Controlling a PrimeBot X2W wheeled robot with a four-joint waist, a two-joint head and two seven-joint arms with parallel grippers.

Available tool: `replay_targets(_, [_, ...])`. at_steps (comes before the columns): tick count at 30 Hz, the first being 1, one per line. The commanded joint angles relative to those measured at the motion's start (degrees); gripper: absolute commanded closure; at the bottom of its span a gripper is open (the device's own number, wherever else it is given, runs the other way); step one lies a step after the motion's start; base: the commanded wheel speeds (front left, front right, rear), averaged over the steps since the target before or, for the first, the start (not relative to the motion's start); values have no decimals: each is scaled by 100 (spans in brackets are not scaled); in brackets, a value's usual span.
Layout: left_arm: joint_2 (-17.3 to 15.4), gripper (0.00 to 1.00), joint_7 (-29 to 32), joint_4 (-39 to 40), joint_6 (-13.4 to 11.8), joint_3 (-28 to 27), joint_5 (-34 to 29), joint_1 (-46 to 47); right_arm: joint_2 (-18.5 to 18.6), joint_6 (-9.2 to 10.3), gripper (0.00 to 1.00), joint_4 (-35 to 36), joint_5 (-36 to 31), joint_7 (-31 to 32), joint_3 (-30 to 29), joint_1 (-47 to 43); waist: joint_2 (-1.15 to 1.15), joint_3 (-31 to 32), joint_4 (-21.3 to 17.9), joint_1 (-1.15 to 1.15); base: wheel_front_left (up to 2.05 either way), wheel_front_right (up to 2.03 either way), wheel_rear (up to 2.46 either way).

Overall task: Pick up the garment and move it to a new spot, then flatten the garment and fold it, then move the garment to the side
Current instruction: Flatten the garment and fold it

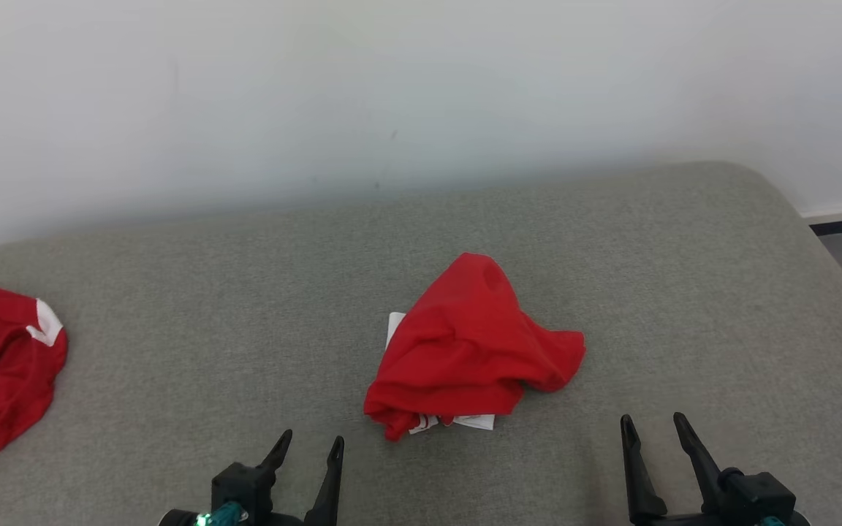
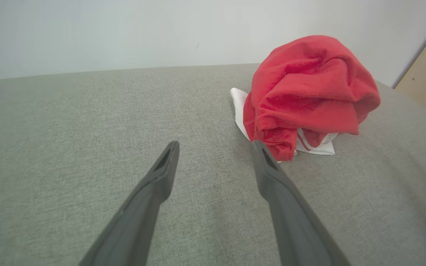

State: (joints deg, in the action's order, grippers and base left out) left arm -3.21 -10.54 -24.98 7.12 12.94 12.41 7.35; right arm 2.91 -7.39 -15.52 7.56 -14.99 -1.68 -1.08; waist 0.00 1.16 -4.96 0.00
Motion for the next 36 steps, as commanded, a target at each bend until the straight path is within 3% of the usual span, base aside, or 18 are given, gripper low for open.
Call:
replay_targets(1, [-38, 0, 119, -199, 34, 119, 67, 204, -6, -20, 0, -21, 38, -29, 11, 56, 0, -65, -279, 0, 0, 0, 0])
replay_targets(11, [-43, 0, 215, -1019, 32, 373, 531, 761, -7, -20, 0, -30, 5, -28, 13, 81, 0, -159, -815, 0, 0, 0, 0])
replay_targets(18, [-44, 0, 171, -1457, 10, 383, 659, 1099, -8, -20, 0, -13, 50, -28, 56, 77, 0, -199, -919, 0, 0, 0, 0])
replay_targets(19, [-48, 7, 167, -1504, -13, 375, 656, 1156, -8, -20, 0, -12, 51, -29, 62, 78, 0, -201, -920, 0, 0, 0, 0])
replay_targets(20, [-48, 56, 166, -1553, -38, 371, 659, 1205, -8, -20, 0, -14, 59, -29, 69, 83, 0, -201, -918, 0, 0, 0, 0])
replay_targets(22, [-58, 100, 56, -1636, -111, 362, 622, 1340, -8, -20, 0, -21, 73, -28, 73, 98, 0, -194, -893, 0, 0, 0, 0])
replay_targets(27, [-60, 100, -247, -1436, -307, 368, 456, 1690, -8, -20, 0, -23, 102, -28, 61, 100, 0, -188, -801, 0, 0, 0, 0])
replay_targets(36, [-3, 100, -444, -403, -343, 706, 67, 2962, -7, -20, 0, -22, 151, -28, 79, 134, 0, -149, -699, 0, 0, 0, 0])
